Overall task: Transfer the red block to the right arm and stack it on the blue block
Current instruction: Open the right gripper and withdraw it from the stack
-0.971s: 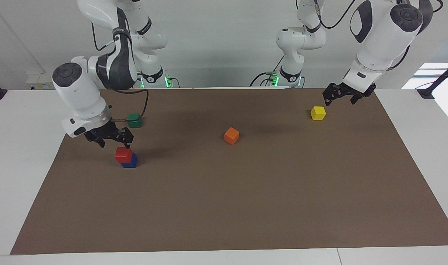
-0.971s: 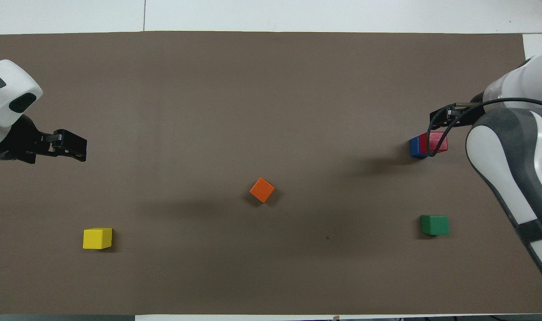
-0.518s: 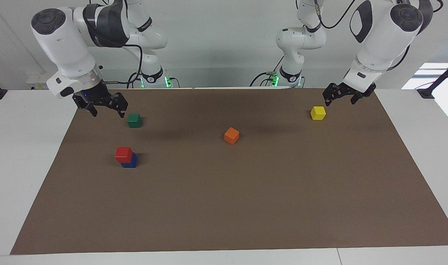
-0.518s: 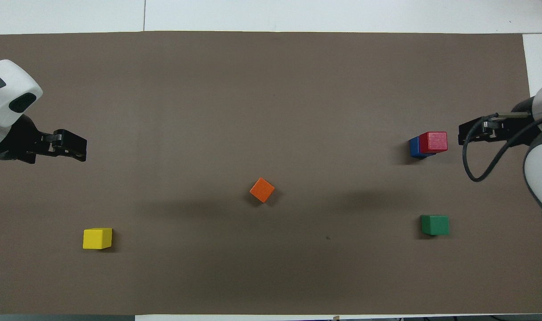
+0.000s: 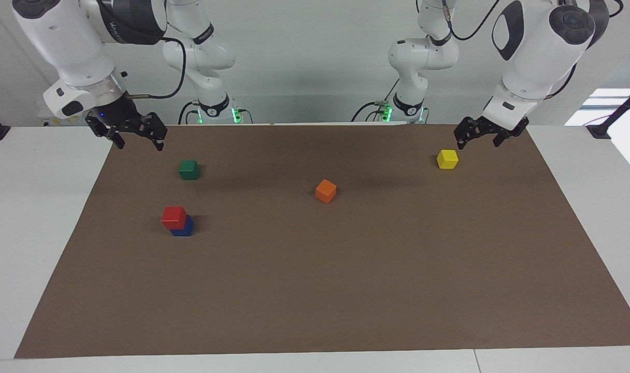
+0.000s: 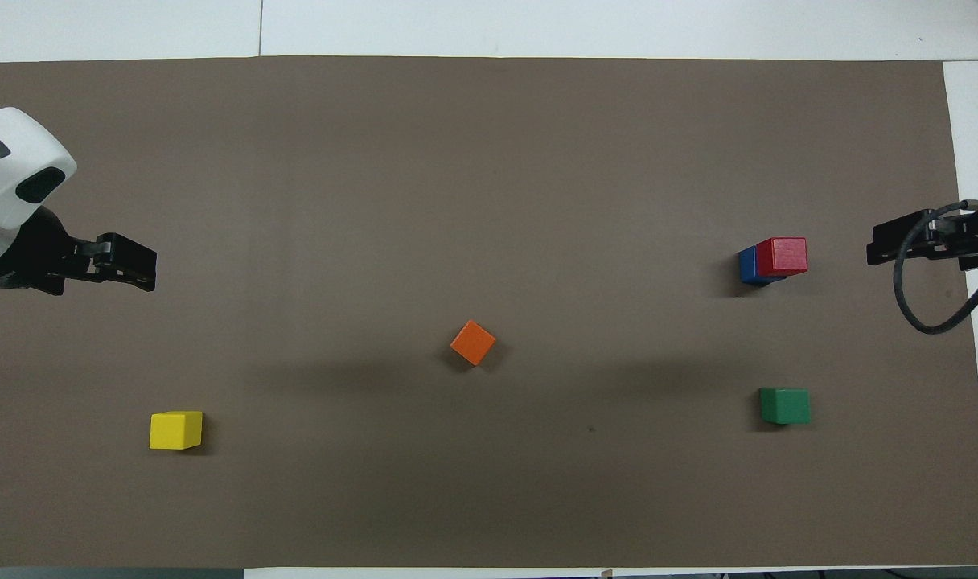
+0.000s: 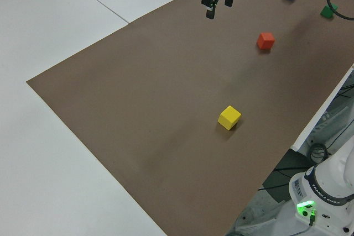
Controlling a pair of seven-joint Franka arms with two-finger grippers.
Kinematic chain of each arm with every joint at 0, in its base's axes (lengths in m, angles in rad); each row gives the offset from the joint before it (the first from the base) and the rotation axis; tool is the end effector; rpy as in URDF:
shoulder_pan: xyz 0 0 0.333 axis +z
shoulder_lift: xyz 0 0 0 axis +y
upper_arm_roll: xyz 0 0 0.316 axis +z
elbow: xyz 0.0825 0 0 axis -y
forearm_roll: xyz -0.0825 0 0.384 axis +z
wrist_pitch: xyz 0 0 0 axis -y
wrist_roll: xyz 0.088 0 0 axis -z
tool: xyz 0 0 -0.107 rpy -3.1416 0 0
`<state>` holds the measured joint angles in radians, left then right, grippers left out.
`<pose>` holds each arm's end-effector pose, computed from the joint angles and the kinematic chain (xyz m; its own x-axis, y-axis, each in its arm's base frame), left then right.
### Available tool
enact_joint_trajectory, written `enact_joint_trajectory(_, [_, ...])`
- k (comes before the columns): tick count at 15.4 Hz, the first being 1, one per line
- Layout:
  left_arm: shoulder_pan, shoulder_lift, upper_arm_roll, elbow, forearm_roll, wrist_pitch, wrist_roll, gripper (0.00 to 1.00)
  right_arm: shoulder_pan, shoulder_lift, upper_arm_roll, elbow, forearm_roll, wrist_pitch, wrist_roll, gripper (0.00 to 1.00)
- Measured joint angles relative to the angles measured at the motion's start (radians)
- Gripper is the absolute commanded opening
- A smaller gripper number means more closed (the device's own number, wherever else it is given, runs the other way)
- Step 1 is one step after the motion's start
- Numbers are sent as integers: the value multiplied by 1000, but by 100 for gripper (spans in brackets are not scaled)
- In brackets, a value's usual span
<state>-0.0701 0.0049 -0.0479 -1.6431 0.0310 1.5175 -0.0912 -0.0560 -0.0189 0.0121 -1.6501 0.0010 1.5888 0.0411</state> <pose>0.5432 -0.0609 0.5837 0.9916 -0.0243 -0.1268 -0.0299 -0.9987 -0.0424 0.5477 -0.0239 0.5990 0.9955 -0.0849 -0.0424 -0.0849 -0.9964 0.0010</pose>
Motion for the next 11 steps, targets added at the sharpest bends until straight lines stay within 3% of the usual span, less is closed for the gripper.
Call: enact_joint_trajectory(11, [0, 0, 1, 0, 0, 0, 0, 100, -1, 2, 1, 1, 0, 9, -6, 100])
